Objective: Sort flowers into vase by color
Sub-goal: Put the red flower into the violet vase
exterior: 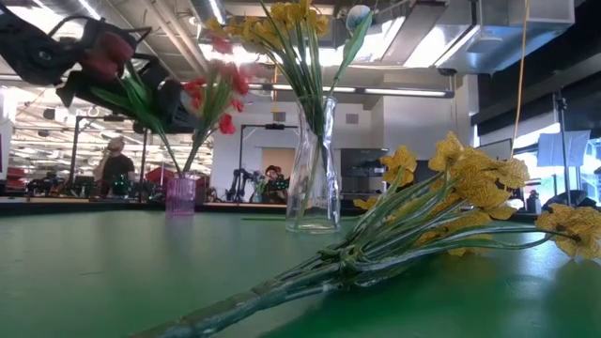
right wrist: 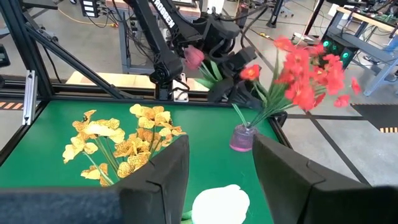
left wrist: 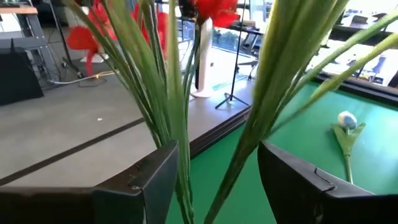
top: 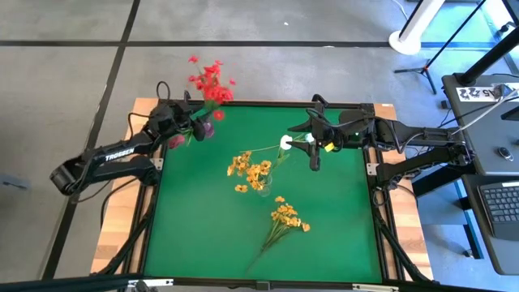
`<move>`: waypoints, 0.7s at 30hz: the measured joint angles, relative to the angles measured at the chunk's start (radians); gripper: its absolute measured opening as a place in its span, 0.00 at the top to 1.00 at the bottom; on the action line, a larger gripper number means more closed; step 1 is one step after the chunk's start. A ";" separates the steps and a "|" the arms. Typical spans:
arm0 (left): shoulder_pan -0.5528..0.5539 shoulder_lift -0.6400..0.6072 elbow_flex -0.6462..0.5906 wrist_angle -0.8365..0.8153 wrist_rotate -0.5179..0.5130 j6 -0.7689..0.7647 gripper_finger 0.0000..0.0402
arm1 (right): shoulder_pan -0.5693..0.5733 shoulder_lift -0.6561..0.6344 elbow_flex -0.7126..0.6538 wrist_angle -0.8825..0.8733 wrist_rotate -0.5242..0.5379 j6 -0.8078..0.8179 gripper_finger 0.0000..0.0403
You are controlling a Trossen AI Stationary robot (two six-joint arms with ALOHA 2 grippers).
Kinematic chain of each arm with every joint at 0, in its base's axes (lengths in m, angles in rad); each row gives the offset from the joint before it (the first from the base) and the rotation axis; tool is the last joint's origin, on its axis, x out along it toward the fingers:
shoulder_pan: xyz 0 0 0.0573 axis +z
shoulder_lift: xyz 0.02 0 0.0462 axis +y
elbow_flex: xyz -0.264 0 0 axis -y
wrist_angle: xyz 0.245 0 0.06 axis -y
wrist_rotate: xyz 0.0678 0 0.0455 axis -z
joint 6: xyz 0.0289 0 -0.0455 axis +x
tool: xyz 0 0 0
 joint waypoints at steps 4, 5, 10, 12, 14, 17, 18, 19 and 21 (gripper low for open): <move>0.000 -0.057 0.029 -0.079 -0.003 -0.004 0.47 | 0.000 0.000 0.000 0.000 0.000 0.000 0.57; 0.000 -0.068 0.041 -0.106 -0.011 -0.005 0.47 | 0.000 0.000 0.000 0.000 0.000 0.000 0.57; 0.000 -0.116 0.106 -0.267 -0.049 -0.004 0.47 | 0.000 0.000 0.000 0.000 0.000 0.000 0.57; 0.000 -0.133 0.131 -0.304 -0.053 0.001 0.47 | 0.000 0.000 0.000 0.000 0.000 0.000 0.57; 0.000 -0.151 0.155 -0.329 -0.053 0.001 0.47 | 0.000 0.000 0.000 0.000 0.000 0.000 0.57; 0.000 -0.182 0.196 -0.344 -0.053 0.001 0.47 | 0.000 0.000 0.000 0.000 0.000 0.000 0.57; 0.000 -0.193 0.210 -0.350 -0.053 0.001 0.47 | 0.000 0.000 0.000 0.000 0.000 0.000 0.57; 0.000 -0.201 0.223 -0.356 -0.053 0.001 0.47 | 0.000 0.000 0.000 0.000 0.000 0.000 0.57; 0.000 -0.215 0.250 -0.378 -0.053 0.001 0.47 | 0.000 0.000 0.000 0.000 0.000 0.000 0.57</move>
